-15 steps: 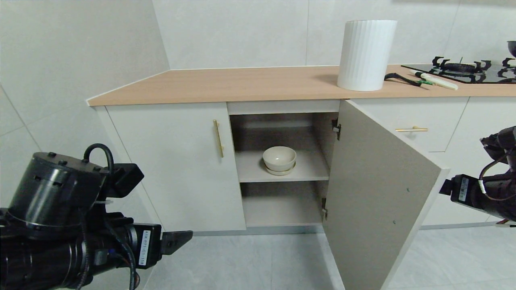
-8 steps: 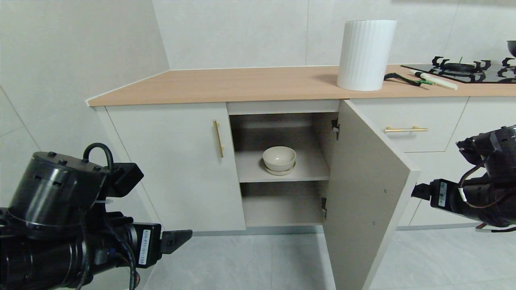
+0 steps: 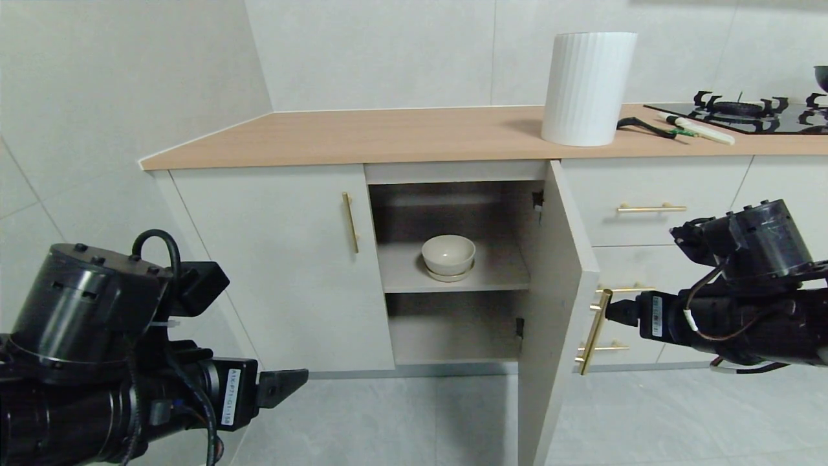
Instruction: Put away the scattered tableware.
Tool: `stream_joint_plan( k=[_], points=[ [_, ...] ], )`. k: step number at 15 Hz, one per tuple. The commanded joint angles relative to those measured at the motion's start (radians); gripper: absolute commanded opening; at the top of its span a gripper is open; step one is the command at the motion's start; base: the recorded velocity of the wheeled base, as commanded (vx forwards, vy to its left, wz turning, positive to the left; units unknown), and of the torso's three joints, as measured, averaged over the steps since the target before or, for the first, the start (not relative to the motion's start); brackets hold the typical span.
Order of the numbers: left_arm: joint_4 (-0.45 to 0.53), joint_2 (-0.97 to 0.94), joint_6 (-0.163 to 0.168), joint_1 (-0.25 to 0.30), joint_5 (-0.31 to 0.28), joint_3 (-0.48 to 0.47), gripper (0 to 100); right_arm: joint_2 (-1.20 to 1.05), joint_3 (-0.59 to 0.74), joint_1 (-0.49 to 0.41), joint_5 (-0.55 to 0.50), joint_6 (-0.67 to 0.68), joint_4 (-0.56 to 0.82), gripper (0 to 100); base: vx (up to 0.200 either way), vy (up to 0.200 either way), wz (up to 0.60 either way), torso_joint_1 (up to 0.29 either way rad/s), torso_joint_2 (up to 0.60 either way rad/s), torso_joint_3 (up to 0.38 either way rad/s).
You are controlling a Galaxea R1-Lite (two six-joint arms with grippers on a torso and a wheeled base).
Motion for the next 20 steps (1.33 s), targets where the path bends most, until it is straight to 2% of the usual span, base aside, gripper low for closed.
stream_joint_plan(
  k=[1, 6, 9, 12, 15, 20],
  points=[
    [-0.003, 0.000, 0.000, 0.000, 0.000, -0.002, 100, 0.049, -0.024, 0.050, -0.001, -0.005, -0.005, 100, 0.000, 0.000, 0.00, 0.000, 0.00, 0.000],
    [-0.027, -0.008, -0.002, 0.000, 0.000, -0.003, 100, 0.147, -0.130, 0.076, 0.015, -0.051, -0.007, 100, 0.000, 0.000, 0.00, 0.000, 0.00, 0.000],
    [-0.027, -0.016, -0.002, 0.000, -0.002, -0.003, 100, 0.213, -0.223, 0.101, 0.059, -0.100, -0.005, 100, 0.000, 0.000, 0.00, 0.000, 0.00, 0.000],
    [-0.027, -0.013, -0.002, 0.000, -0.002, -0.005, 100, 0.262, -0.226, 0.104, 0.078, -0.103, -0.025, 100, 0.000, 0.000, 0.00, 0.000, 0.00, 0.000],
    [-0.027, -0.011, -0.002, 0.000, -0.002, -0.005, 100, 0.301, -0.219, 0.104, 0.076, -0.100, -0.130, 100, 0.000, 0.000, 0.00, 0.000, 0.00, 0.000],
    [-0.027, 0.006, -0.002, 0.000, 0.001, -0.005, 100, 0.357, -0.220, 0.104, 0.076, -0.094, -0.219, 100, 0.000, 0.000, 0.00, 0.000, 0.00, 0.000]
  ],
)
